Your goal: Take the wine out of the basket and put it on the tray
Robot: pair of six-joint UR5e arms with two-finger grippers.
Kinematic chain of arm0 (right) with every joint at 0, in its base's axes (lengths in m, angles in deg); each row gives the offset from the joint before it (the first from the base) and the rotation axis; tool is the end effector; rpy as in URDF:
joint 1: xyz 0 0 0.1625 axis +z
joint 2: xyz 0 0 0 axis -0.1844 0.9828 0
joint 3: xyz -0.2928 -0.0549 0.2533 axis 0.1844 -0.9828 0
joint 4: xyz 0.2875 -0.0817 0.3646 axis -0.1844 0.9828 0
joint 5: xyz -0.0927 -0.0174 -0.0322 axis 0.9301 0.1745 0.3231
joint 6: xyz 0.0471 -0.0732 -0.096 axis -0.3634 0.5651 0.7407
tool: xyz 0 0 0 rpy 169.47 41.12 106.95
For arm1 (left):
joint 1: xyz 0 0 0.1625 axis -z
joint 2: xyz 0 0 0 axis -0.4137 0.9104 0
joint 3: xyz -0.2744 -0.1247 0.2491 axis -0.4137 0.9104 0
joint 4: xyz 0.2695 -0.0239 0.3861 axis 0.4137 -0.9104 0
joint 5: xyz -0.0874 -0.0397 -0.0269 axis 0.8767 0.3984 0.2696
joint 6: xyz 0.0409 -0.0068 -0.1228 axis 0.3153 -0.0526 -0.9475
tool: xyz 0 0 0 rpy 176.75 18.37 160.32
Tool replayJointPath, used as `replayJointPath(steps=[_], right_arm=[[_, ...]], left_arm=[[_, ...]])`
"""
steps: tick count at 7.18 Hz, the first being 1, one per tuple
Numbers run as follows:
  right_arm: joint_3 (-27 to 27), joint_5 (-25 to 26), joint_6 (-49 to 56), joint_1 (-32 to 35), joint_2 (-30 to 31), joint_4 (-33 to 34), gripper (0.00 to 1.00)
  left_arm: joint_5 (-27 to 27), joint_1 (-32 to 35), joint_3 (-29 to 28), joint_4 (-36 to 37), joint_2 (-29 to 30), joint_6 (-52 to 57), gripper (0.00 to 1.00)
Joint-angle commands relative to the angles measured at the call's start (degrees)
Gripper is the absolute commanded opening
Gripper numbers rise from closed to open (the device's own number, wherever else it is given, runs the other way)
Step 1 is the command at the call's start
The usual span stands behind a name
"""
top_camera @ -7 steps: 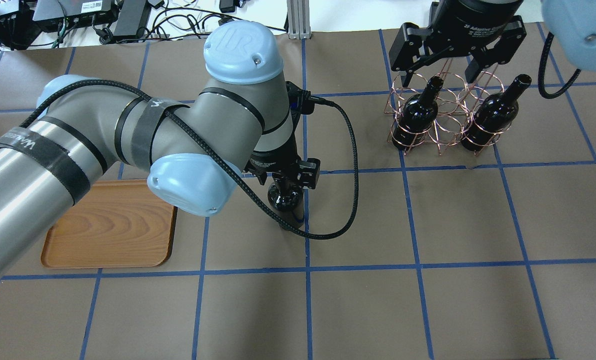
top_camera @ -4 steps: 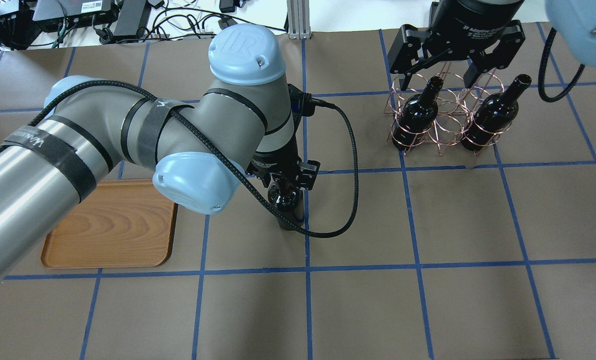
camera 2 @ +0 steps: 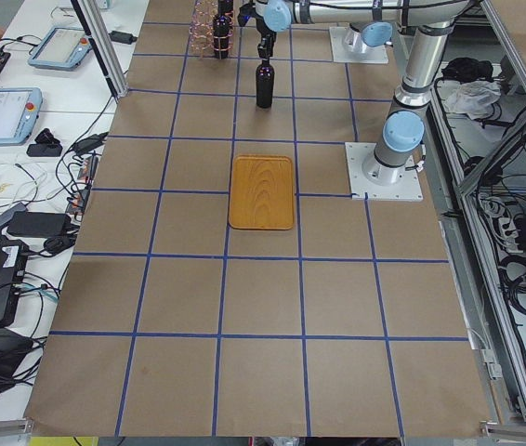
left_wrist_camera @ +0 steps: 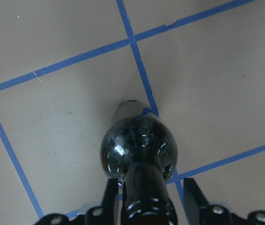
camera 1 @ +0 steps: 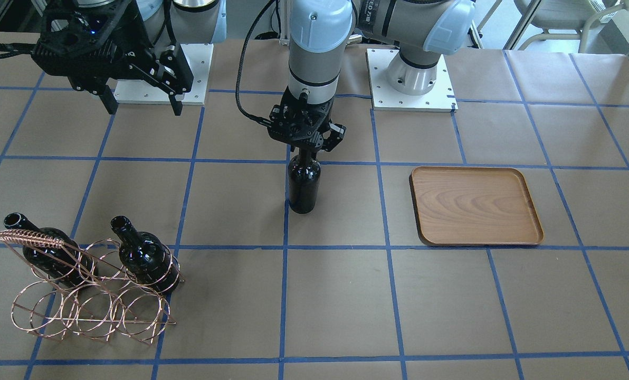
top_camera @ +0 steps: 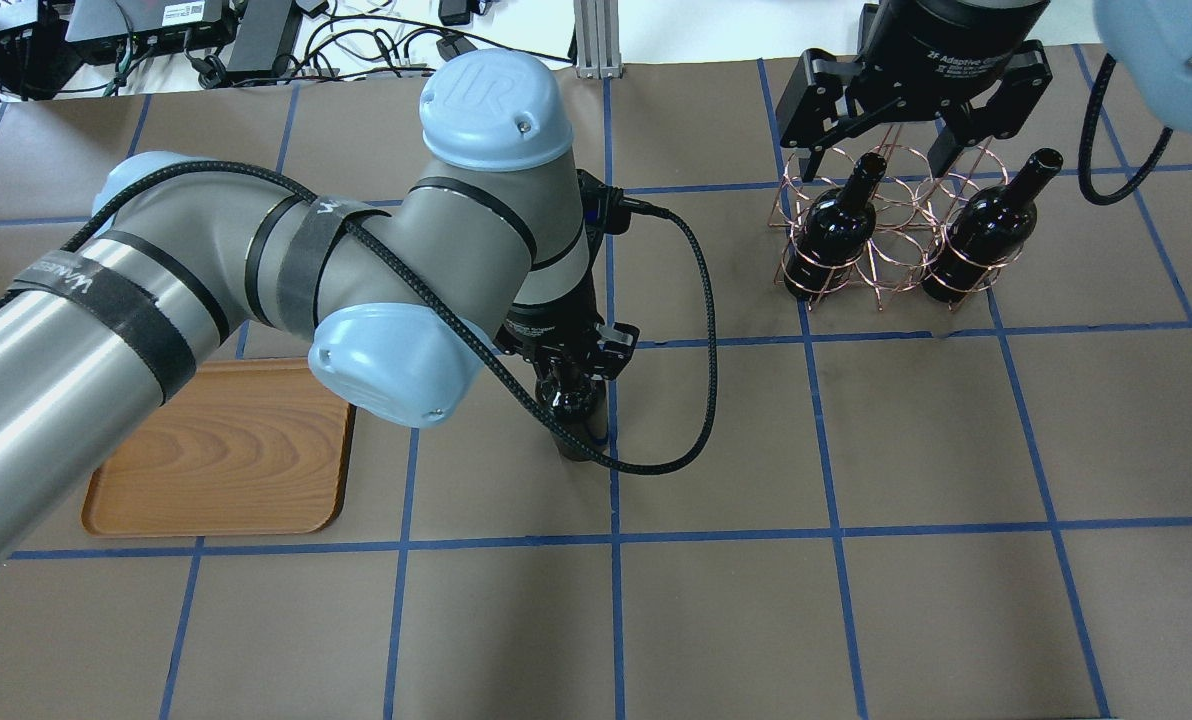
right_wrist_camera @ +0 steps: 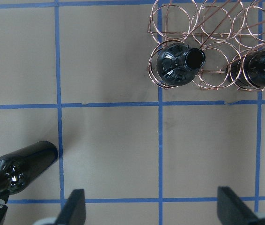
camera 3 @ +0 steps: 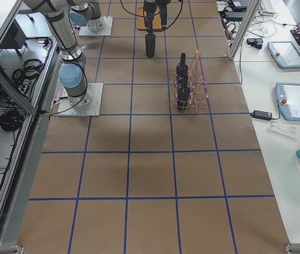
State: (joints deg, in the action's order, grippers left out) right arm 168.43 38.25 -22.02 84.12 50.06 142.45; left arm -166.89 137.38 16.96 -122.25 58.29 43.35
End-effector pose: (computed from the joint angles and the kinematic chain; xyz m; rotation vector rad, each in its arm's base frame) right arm 0.1794 -0.5430 0.4957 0.0094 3.1262 -0.1417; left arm -0.3556 -0.4817 0.2878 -0.4964 -3.0605 -0.0672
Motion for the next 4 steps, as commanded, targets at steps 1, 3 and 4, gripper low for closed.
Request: replayJointPath(steps=[1,3,4], right_arm=[[0.2,0.2,0.0,0.0,0.0,-0.1,1.0],[0.4,0.3,0.0,0.0,0.1,-0.1,1.0],[0.7,0.2,0.0,0.0,0.5,-0.1,1.0]], left_arm=[[0.3,-0.1,-0.1,-0.2,0.0,0.1,0.0],[0.1,-0.4,-0.8,0.0,-0.3,0.1,0.0],[-0.4,-1.0,-1.0,-0.4,-1.4,0.8,0.0]])
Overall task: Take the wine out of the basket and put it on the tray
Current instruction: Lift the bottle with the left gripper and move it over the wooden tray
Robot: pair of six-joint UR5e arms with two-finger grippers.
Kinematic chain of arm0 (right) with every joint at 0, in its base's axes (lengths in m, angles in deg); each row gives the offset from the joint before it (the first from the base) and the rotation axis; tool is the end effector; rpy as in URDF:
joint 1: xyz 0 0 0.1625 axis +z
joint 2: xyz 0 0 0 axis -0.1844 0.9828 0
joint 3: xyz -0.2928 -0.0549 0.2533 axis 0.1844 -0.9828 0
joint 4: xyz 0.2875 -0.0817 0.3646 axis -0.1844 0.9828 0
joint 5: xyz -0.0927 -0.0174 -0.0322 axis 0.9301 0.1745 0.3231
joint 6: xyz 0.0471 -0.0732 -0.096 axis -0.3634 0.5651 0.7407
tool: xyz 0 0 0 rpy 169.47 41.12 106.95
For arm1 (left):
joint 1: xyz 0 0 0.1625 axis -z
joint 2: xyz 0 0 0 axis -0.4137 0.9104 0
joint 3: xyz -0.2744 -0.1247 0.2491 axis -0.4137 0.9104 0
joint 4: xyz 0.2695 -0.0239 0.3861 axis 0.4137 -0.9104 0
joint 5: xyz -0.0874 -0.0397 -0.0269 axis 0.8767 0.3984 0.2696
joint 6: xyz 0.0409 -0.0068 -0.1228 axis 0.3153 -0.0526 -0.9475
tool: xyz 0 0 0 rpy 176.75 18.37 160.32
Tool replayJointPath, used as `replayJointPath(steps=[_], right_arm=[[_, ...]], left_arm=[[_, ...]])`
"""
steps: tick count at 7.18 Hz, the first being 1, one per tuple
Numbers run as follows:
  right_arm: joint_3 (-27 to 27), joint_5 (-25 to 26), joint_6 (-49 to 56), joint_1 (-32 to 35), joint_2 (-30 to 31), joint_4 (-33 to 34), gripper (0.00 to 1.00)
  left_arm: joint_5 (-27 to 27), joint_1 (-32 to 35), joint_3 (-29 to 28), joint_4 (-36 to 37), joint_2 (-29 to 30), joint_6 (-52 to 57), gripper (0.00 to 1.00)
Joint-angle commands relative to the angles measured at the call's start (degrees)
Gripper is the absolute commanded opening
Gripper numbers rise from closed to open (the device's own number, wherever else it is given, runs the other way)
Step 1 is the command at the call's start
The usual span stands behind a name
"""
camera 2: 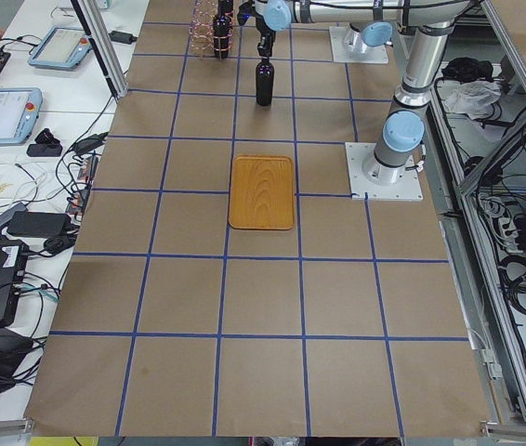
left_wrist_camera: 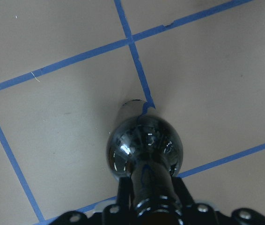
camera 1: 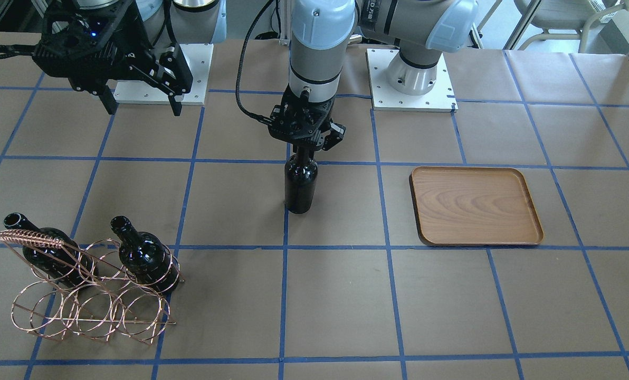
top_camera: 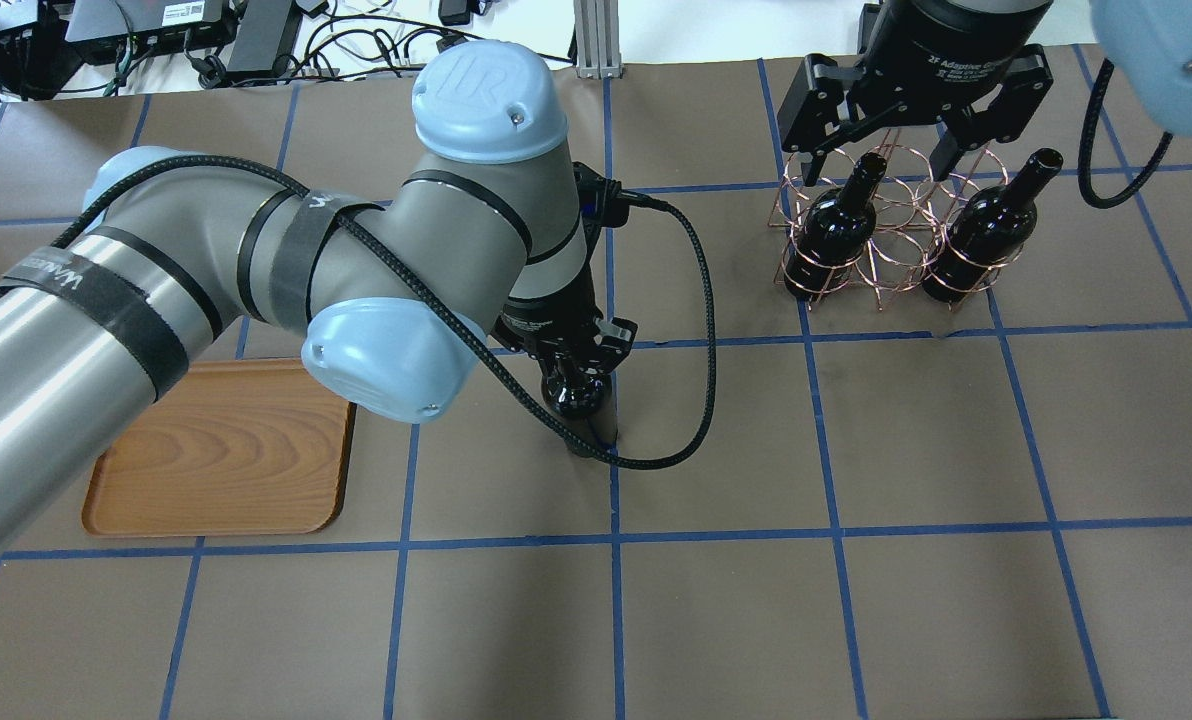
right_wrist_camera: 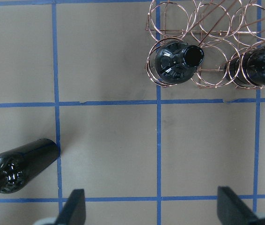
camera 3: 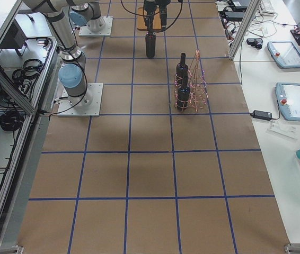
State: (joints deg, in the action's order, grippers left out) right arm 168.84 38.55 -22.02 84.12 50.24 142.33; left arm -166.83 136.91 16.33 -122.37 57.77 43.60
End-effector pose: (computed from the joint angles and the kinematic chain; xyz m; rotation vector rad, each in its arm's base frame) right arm 0.1785 -0.5414 0.4932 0.0098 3.1324 -0.1332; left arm -0.3522 -0.4858 0.2988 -0.4904 -3.0564 -0.0400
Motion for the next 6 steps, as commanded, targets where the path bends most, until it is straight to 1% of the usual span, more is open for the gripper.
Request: replayJointPath(steps=[1,4,5,6], right_arm=[[0.3,-0.2,0.1,0.0,0.4,0.1,1.0],[0.4,0.0,0.6,-0.1,0.4,0.4,1.0],[0.5,-0.1,0.4,0.0,0.4,0.4,1.0],[0.5,-0.1,0.3,0.0,0.4,0.3,1.0]], left_arm=[[0.0,-2.6,-0.6,-0.6,-1.4,1.2,0.0],[-1.2,-13.9,-1.3,0.2,-2.4,4.0,0.0],[-1.9,-19.3,-1.2,-0.5,-2.9,9.3,0.0],[-2.2,-23.2,-0.7,-2.5,-4.2,12.0,0.0]])
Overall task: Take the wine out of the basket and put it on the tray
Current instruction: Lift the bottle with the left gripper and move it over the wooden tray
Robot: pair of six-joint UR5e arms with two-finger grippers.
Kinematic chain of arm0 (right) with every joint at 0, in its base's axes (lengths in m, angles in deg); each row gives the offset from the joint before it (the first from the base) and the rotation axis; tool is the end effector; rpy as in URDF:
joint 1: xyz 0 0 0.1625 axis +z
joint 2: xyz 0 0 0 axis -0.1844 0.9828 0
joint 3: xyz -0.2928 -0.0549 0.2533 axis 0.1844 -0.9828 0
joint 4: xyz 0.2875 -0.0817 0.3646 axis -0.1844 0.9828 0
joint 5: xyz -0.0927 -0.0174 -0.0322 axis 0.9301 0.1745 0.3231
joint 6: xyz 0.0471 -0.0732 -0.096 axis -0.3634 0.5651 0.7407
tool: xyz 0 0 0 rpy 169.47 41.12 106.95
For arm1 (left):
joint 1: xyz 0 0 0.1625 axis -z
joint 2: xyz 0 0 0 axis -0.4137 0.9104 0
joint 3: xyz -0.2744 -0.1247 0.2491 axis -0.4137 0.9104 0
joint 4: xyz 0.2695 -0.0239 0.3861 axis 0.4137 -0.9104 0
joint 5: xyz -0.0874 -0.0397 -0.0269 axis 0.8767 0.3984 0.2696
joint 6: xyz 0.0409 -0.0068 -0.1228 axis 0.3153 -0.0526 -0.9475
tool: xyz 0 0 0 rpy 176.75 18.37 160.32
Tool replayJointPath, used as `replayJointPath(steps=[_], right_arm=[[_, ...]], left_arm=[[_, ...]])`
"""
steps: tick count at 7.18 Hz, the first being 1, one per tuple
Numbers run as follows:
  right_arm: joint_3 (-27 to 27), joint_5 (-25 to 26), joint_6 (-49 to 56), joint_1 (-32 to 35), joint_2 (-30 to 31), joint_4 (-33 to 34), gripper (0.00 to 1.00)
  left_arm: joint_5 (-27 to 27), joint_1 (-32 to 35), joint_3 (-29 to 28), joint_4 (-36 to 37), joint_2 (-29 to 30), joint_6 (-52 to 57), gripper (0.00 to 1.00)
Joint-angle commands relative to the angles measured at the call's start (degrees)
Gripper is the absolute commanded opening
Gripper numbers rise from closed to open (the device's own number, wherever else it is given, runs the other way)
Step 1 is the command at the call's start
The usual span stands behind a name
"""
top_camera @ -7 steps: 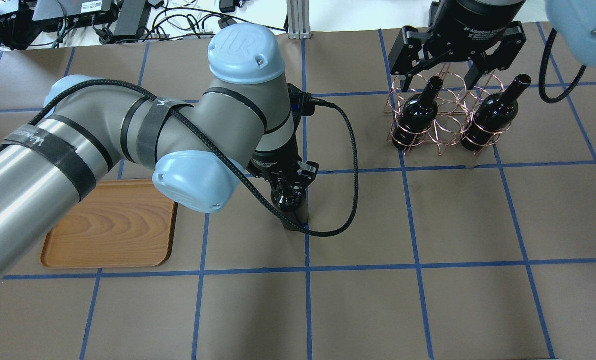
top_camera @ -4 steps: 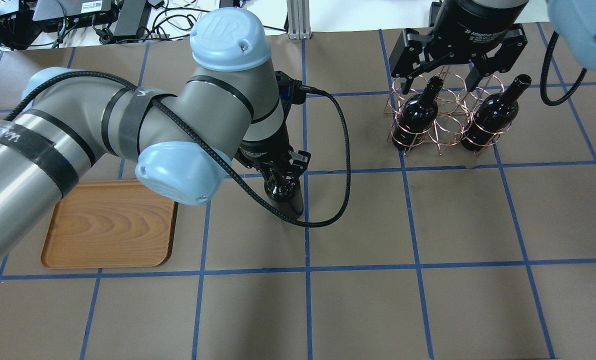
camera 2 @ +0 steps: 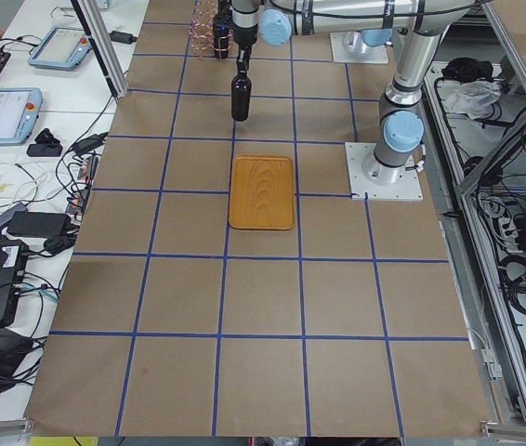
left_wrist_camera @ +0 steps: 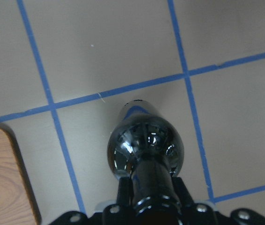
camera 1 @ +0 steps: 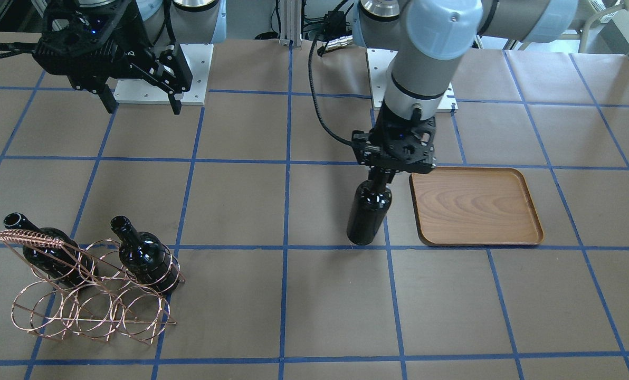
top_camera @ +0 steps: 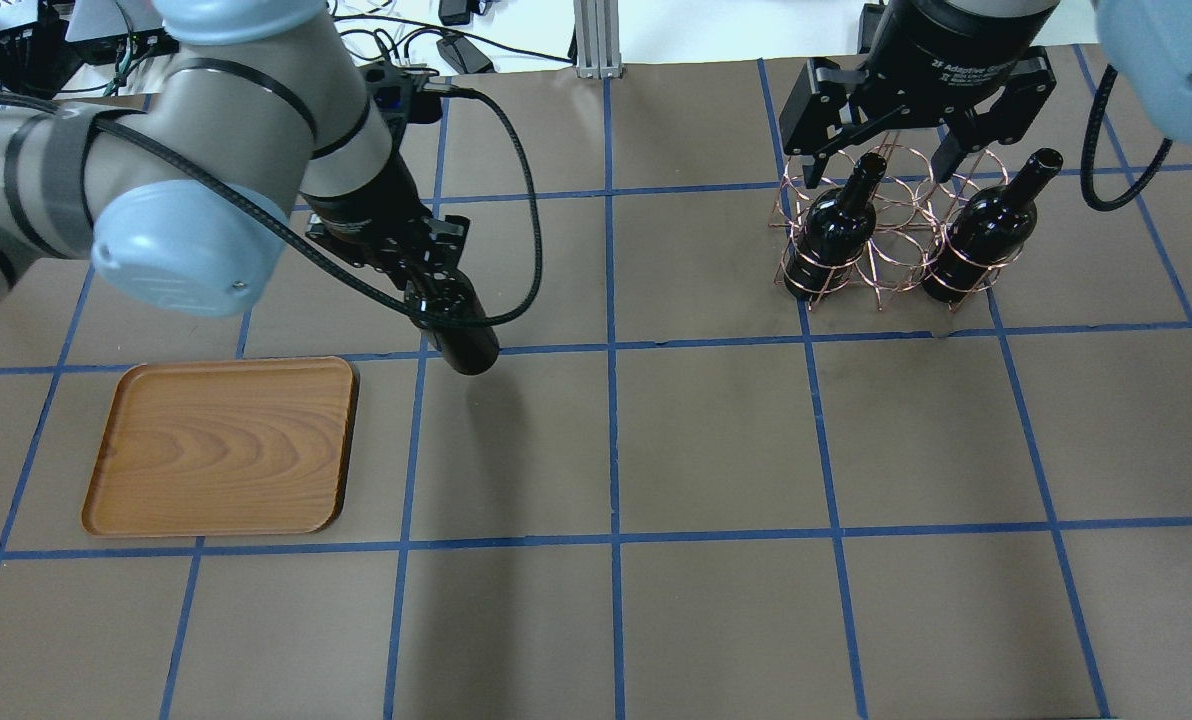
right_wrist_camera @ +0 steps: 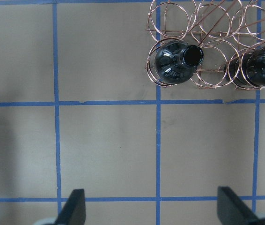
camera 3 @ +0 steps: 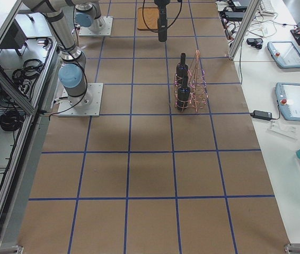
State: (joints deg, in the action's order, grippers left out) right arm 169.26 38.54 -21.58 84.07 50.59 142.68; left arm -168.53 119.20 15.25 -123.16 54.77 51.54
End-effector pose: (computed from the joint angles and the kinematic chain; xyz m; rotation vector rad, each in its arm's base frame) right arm 0.1779 -0.5398 0.4932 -0.0009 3.1318 -0.1408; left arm -0.1835 -0.5648 0.3379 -0.2314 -3.1111 0.0666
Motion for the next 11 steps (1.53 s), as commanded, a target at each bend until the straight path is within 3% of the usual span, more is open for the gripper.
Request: replayJointPath(steps=[1,4,7,11], right_arm=[[0.0,-0.1,-0.3,0.0,0.0,0.0,1.0],[0.0,-0.4,-0.4,0.0,0.0,0.0,1.0],[0.0,-0.5,-0.4,0.0,0.0,0.1,1.0],[0.1,-0.6,-0.4,0.0,0.0,0.3,1.0]], left_arm=[[-0.9,-8.6,0.6,-3.4,-2.3,8.2,0.0],[-3.0,-20.7,3.1,-4.6,-4.5,26.4,0.0],[-2.8,-31.4,6.6,-4.6,-5.3,34.1,0.0],[-3.0,-32.8,6.8,-9.2,-5.4,34.4,0.0]])
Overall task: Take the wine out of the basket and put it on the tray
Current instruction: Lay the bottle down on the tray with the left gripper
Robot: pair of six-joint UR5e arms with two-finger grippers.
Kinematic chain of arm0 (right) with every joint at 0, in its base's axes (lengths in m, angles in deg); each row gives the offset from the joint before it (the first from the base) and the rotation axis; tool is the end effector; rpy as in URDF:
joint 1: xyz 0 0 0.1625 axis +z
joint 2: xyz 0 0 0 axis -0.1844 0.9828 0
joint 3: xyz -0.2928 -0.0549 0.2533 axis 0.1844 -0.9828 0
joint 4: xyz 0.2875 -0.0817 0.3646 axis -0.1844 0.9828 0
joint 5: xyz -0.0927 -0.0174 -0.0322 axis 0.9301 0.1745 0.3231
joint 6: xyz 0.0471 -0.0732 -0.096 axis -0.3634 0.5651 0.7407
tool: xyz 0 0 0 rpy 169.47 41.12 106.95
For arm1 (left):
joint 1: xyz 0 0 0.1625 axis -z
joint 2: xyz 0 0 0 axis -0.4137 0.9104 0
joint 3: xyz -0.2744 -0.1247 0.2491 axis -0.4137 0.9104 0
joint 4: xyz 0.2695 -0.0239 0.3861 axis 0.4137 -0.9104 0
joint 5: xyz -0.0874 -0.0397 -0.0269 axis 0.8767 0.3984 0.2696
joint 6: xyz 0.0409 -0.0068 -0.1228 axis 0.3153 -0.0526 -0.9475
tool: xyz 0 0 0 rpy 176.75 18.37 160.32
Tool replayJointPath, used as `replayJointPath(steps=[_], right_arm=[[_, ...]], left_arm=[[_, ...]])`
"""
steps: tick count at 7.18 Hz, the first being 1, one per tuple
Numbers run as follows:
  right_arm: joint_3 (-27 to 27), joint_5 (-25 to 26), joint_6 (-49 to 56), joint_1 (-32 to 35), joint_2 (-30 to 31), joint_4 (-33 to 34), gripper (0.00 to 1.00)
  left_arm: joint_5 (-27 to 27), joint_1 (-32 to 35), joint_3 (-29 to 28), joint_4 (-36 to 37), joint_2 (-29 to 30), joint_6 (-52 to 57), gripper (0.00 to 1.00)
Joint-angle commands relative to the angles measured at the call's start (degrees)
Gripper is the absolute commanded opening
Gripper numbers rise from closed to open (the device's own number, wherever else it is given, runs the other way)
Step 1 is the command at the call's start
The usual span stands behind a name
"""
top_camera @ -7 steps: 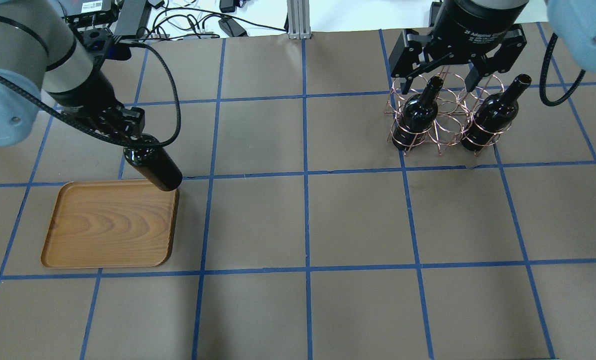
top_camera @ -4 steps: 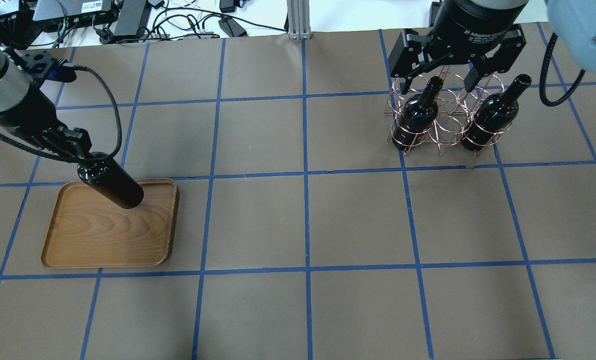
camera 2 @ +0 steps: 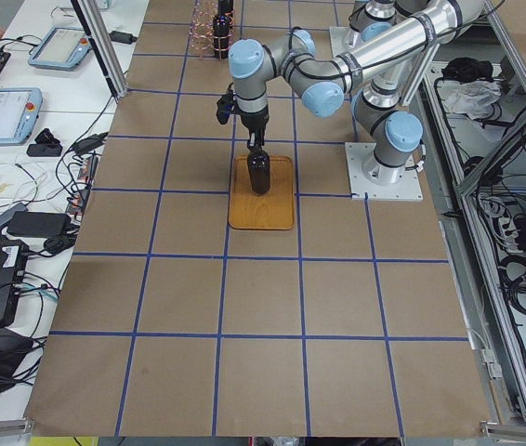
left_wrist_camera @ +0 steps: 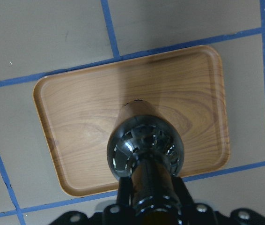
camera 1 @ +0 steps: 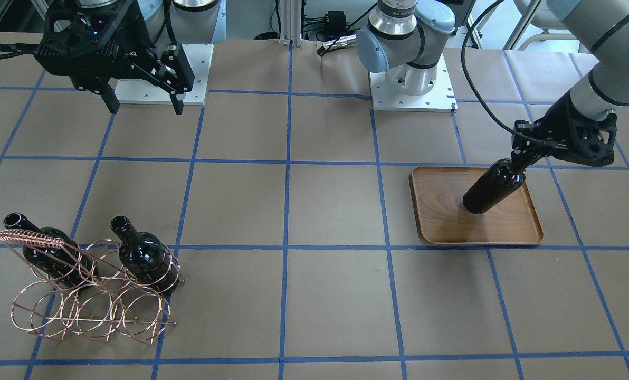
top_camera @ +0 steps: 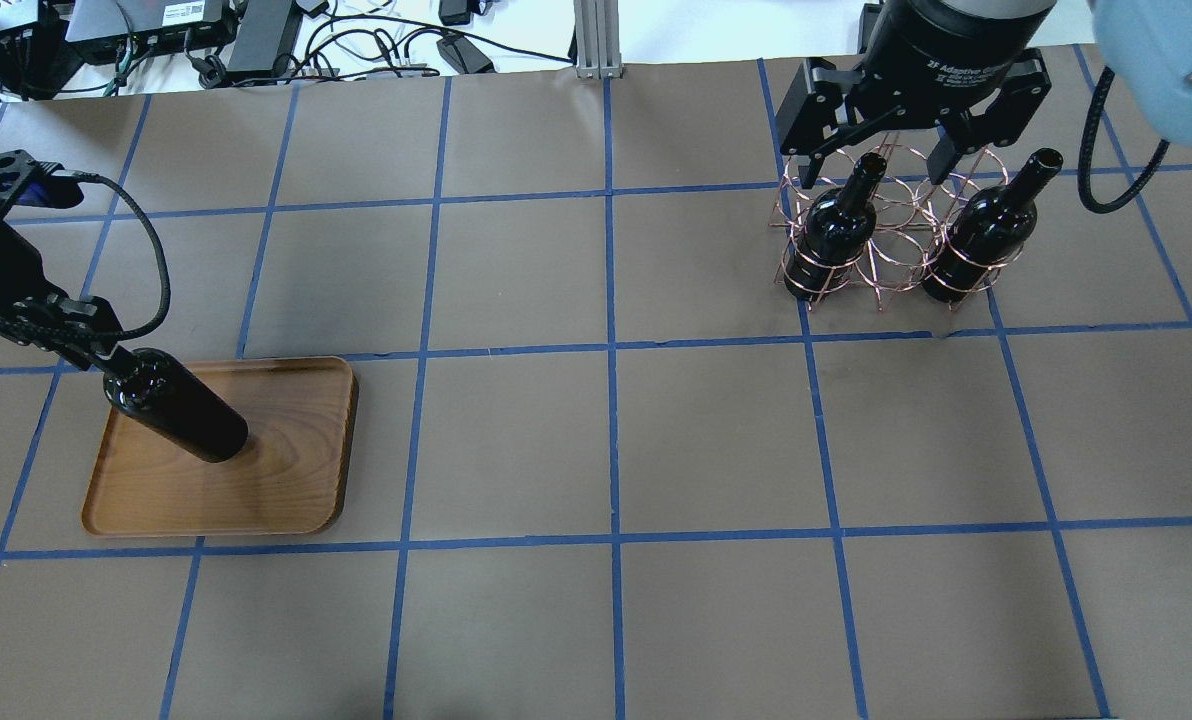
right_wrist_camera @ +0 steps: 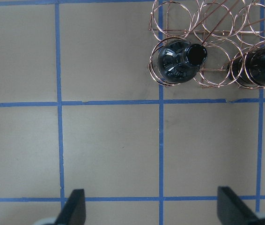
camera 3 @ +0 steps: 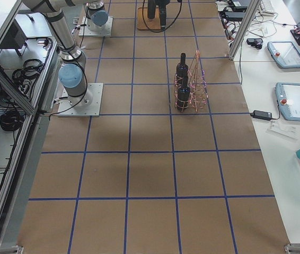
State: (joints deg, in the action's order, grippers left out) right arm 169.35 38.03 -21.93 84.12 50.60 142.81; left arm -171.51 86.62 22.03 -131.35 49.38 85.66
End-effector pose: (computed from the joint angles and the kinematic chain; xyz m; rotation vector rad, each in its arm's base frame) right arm 0.1796 -0.5397 0.4926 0.0066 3.1226 -0.1405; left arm 0.1268 -0.5173 0.3125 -0.2733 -3.0826 -0.1880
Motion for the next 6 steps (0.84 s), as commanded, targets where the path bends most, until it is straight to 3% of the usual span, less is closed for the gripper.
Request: replayJointPath(steps=[1,6], right_arm=[[0.0,-0.1,0.1,0.0,0.0,0.1,1.0],[0.0,-0.2,0.0,0.0,0.0,0.1,1.0]], left_arm=[[0.0,-0.2,-0.1,-1.0,0.7,0.0,0.0],[0.1,-0.1,-0.9,-0.4,1.8,0.2,0.0]])
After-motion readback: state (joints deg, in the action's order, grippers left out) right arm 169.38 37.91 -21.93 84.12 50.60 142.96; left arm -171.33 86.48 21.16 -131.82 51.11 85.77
